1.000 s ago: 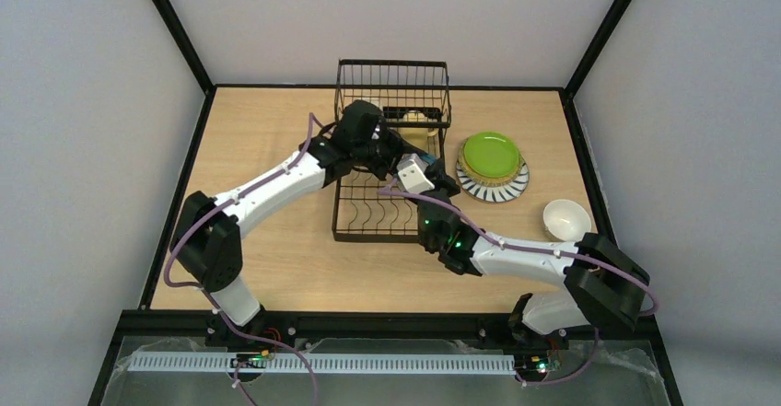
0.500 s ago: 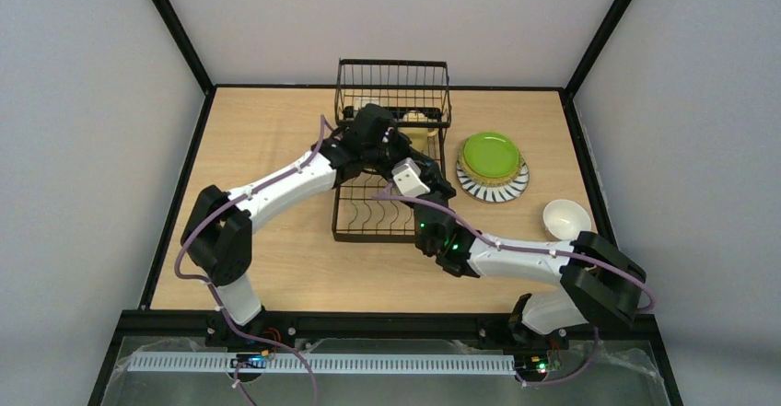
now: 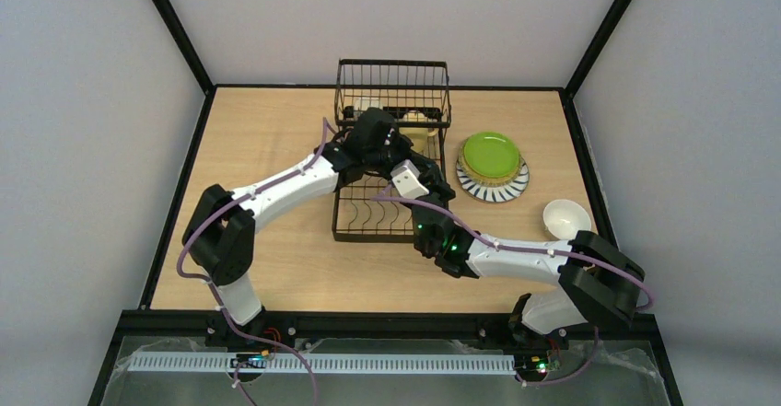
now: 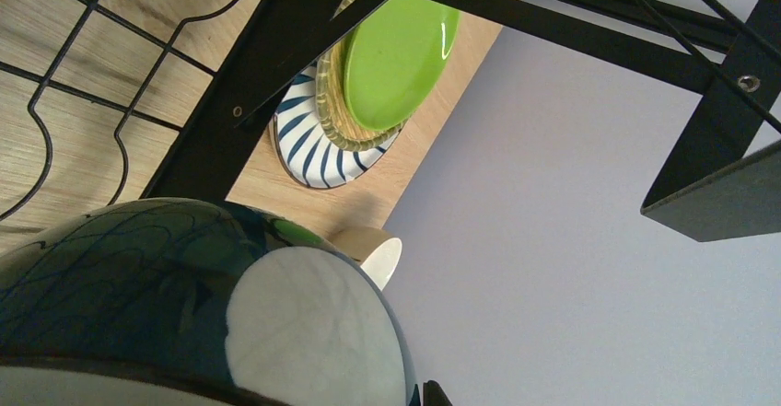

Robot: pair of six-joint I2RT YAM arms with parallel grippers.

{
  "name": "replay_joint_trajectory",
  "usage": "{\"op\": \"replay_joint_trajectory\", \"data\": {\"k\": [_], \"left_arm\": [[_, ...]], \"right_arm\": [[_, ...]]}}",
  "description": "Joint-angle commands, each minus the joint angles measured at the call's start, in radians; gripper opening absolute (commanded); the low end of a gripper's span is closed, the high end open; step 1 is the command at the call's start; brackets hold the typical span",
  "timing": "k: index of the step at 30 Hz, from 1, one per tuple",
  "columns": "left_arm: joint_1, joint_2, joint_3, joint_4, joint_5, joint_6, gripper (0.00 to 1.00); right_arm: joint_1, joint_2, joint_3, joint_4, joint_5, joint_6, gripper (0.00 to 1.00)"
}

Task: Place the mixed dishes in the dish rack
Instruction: Pass from the right arm to the left

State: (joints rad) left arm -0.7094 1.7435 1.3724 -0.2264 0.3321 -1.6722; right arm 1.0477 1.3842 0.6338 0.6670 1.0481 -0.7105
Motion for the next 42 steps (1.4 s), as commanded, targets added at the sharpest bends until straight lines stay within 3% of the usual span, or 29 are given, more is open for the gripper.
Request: {"op": "replay_joint_trajectory", "data": {"k": [1, 7, 9, 14, 18, 28, 42], "left_arm": [[0.008, -0.004, -0.05, 0.163, -0.065, 0.036, 0.02], [0.007, -0.054, -0.143, 0.248, -0.097, 0.03, 0.02], [0.008, -0.069, -0.173, 0.288, -0.101, 0.025, 0.02], [0.008, -0.089, -0.235, 0.392, -0.1, 0.026, 0.02], [0.008, -0.085, -0.26, 0.458, -0.083, 0.032, 0.02], [0.008, -0.089, -0.297, 0.555, -0.054, 0.06, 0.02], [0.014, -0.082, -0.356, 0.652, 0.095, 0.184, 0.02]], "right_arm": [[0.057, -0.024, 0.02, 0.058, -0.1, 0.047, 0.0], [0.058, -0.049, 0.033, -0.018, -0.095, 0.086, 0.02], [0.057, -0.057, 0.041, -0.051, -0.092, 0.098, 0.1], [0.056, -0.077, 0.064, -0.13, -0.079, 0.148, 0.45], [0.056, -0.105, 0.079, -0.201, -0.08, 0.194, 0.59], [0.056, -0.185, 0.097, -0.357, -0.062, 0.3, 0.66], [0.056, -0.362, 0.165, -0.568, -0.011, 0.5, 0.71]]}}
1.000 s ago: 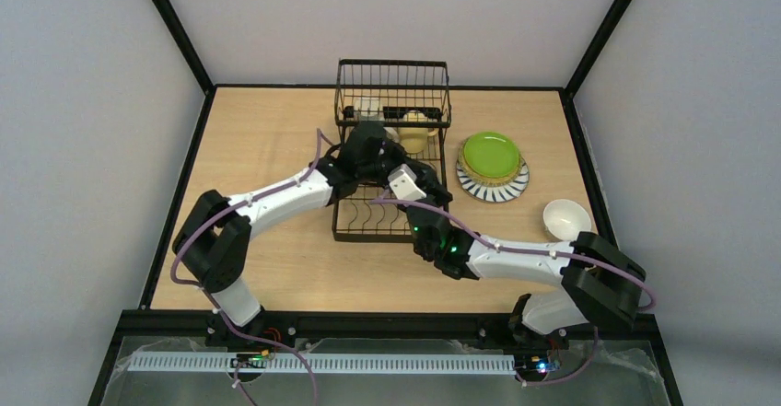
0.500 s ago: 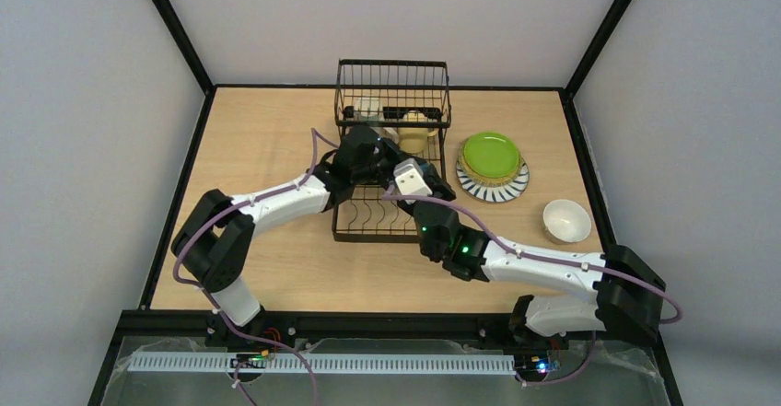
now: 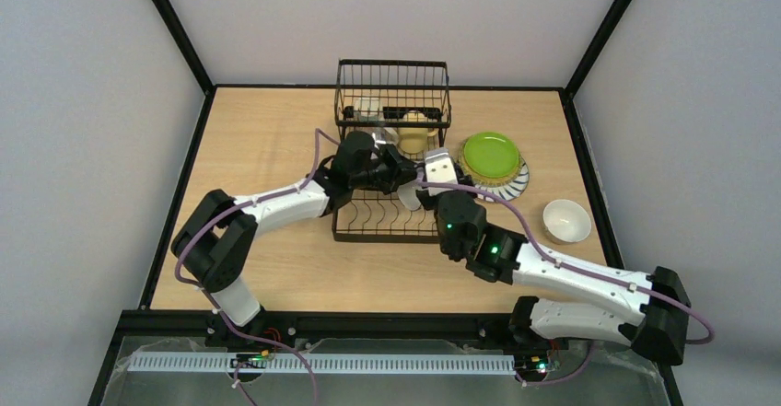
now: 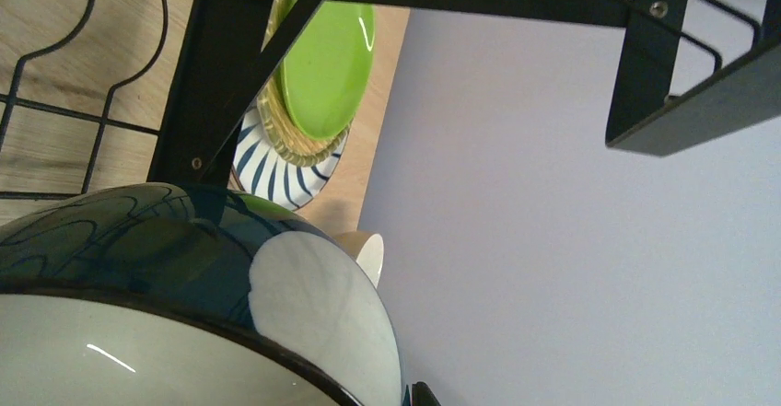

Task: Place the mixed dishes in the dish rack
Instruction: Pass from the right arm to the left

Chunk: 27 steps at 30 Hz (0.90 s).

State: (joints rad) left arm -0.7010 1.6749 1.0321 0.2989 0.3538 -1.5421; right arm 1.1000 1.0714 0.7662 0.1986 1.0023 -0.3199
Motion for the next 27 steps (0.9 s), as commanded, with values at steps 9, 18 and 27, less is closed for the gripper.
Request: {"op": "replay_joint_trajectory", "data": {"k": [9, 18, 27], "left_arm": [[-0.002, 0.103, -0.111, 0.542, 0.192, -0.048, 0.02], [-0.026, 0.262, -0.132, 0.9, 0.22, -0.166, 0.02], [-0.027, 0.382, -0.126, 1.192, 0.22, -0.27, 0.02]], "right_arm": [[0.003, -0.117, 0.038, -0.217, 0.057, 0.248, 0.73], [0.004, -0.162, 0.032, -0.264, 0.079, 0.276, 0.73], [0.004, -0.189, 0.013, -0.283, 0.087, 0.281, 0.73]]}}
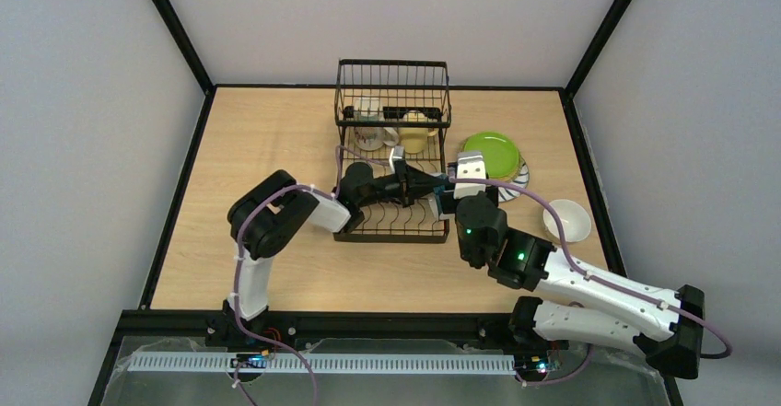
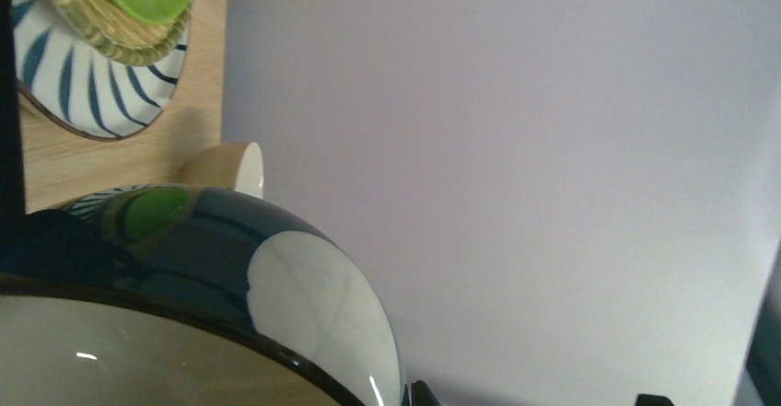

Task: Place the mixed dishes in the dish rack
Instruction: Insert the bowl into the dish rack.

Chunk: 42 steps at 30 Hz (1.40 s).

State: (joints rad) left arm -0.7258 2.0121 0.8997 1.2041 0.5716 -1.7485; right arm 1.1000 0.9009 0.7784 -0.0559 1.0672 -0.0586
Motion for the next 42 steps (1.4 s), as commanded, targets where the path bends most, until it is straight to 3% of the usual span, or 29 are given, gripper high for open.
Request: {"op": "replay_joint_trajectory", "data": {"k": [1, 15, 24, 42], "left_arm": [[-0.003, 0.058, 0.005, 0.312, 0.004, -0.074, 0.02], [0.023, 0.131, -0.054, 0.455, 0.051, -0.082, 0.02], [0.055, 0.093, -0.04, 0.334, 0.145, 0.024, 0.02], [0.072, 0.188, 0.058, 0.368, 0.237, 0.048, 0.02]], "right_arm": [[0.004, -0.019, -0.001, -0.026, 0.023, 0.017, 0.74], [0.002, 0.003, -0.025, 0.028, 0.009, -0.039, 0.75], [-0.013, 0.039, -0.03, 0.087, -0.02, -0.062, 0.75], [-0.05, 0.109, -0.017, 0.159, -0.064, -0.109, 0.75]]}}
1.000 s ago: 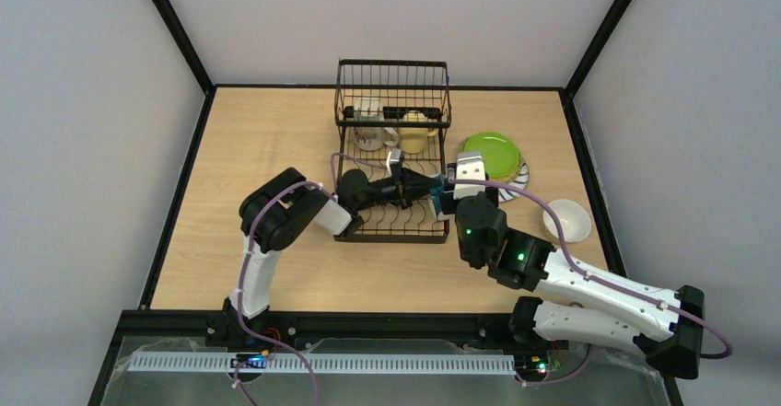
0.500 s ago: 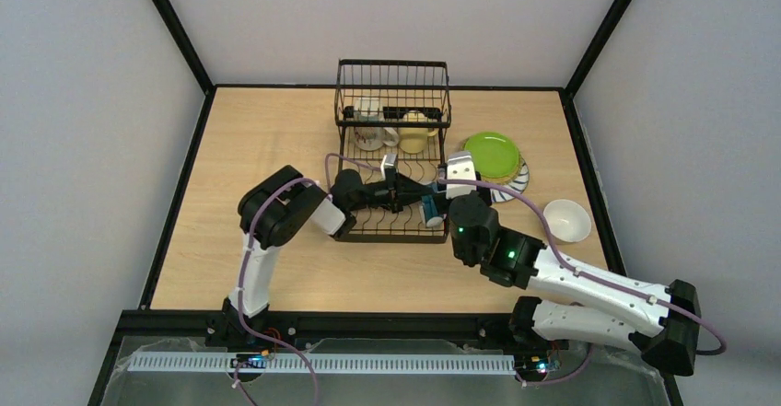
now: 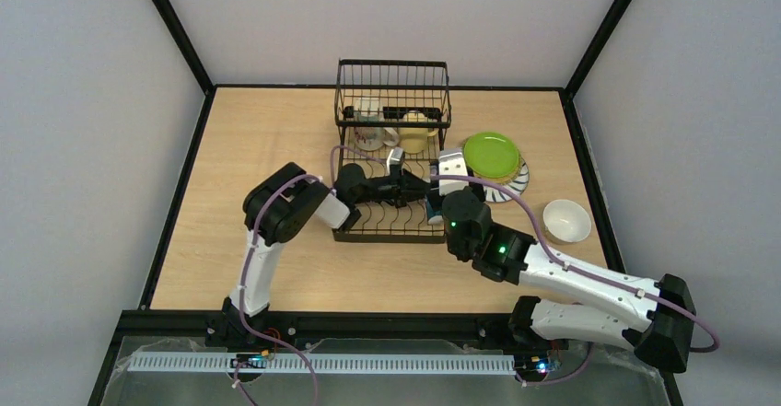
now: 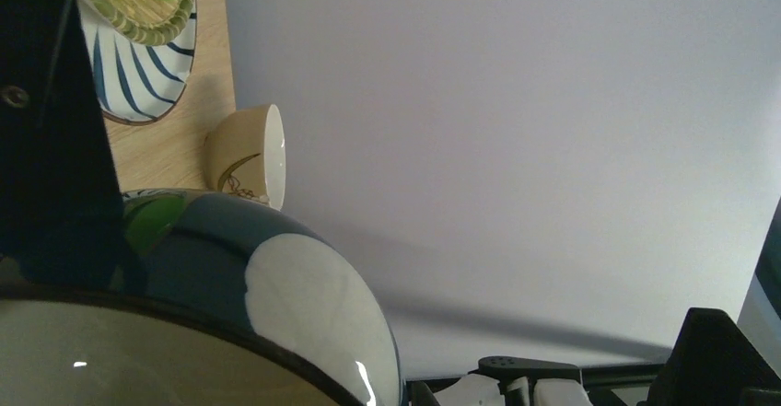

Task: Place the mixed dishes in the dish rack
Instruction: Insert the bowl into the dish rack.

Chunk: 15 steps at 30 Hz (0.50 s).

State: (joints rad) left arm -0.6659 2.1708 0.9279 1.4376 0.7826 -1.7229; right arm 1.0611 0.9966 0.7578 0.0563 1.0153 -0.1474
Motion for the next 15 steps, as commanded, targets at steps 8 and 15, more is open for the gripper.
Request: {"op": "replay_joint_trajectory", "data": {"k": [8, 15], "left_arm": [[0.021, 0.095, 0.058, 0.201, 0.038, -0.016, 0.02], [0.035, 0.13, 0.085, 0.232, 0.058, -0.035, 0.02]], "right_arm": [[-0.028, 0.046, 0.011, 0.07, -0.034, -0.036, 0.75], [-0.04, 0.092, 0.021, 0.114, -0.053, -0.064, 0.75]]}}
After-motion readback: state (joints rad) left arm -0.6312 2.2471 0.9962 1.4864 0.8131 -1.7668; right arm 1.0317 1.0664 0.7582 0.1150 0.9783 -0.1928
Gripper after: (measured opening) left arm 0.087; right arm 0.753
